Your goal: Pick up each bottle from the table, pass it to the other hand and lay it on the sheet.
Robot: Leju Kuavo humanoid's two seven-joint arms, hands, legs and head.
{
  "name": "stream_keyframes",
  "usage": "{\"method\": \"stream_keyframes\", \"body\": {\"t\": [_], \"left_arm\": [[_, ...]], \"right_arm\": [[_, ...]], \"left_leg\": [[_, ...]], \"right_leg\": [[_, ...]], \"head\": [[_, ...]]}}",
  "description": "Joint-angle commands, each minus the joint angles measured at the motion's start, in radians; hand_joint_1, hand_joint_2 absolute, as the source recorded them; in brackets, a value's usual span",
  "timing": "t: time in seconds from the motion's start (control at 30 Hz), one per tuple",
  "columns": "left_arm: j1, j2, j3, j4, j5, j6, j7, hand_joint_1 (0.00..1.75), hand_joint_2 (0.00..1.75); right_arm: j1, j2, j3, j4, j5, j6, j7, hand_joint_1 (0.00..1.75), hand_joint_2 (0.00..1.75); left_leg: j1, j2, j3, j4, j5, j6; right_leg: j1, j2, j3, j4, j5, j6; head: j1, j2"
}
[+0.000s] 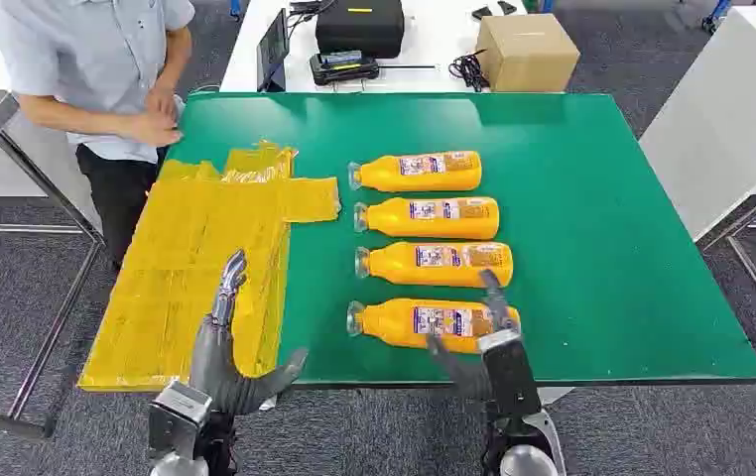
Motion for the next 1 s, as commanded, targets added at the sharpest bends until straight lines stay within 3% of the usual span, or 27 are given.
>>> {"method": "stream_keyframes", "body": {"t": [0.03,0.2,0.33,0.6,0.9,1.0], "left_arm": [[-0.041,0.006,-0.078,0.081,-0.065,0.030,0.005,0.00,1.75],[-0.041,0.006,-0.075,0.082,-0.064,0.031,0.005,0.00,1.75],[-0.051,0.006,-0.070,0.087,-0.065,0.049,0.010,0.00,1.75],[-0.066,0.006,-0.073,0.085,-0.066,0.055,0.030,0.00,1.75],[-0.069,0.006,-0.077,0.088,-0.078,0.052,0.054,0.00,1.75],[-0.065,0.006,-0.073,0.079,-0.078,0.045,0.059,0.00,1.75]], "right_arm": [[0.019,0.007,0.020,-0.091,0.300,-0.082,-0.039,0.00,1.75],[0.018,0.011,0.021,-0.083,0.304,-0.083,-0.040,0.00,1.75],[0.000,-0.030,0.069,-0.076,0.462,-0.141,-0.062,0.00,1.75],[-0.025,-0.060,0.085,-0.096,0.546,-0.190,-0.061,0.00,1.75],[-0.079,-0.138,0.136,0.023,0.930,-0.232,0.084,0.00,1.75],[-0.106,-0.173,0.148,0.102,0.940,-0.176,0.119,0.00,1.75]], "left_leg": [[0.000,-0.001,0.003,0.000,-0.001,-0.001],[0.001,-0.001,0.005,-0.001,-0.002,-0.002],[0.001,0.000,0.005,0.000,-0.002,-0.002],[0.001,0.001,0.005,0.000,-0.002,-0.002],[0.002,0.001,0.006,-0.001,-0.002,-0.002],[0.001,0.002,0.005,-0.001,-0.001,-0.001]], "right_leg": [[0.000,-0.002,0.003,0.000,-0.002,-0.002],[0.001,-0.002,0.006,-0.001,-0.002,-0.003],[0.001,-0.001,0.005,-0.001,-0.002,-0.002],[0.002,0.000,0.005,-0.001,-0.002,-0.002],[0.002,0.000,0.007,-0.003,-0.001,-0.002],[0.002,0.001,0.005,-0.003,0.000,-0.002]], "head": [[0.000,0.000],[0.000,0.000],[0.000,0.000],[0.000,0.000],[0.000,0.000],[0.000,0.000]]}}
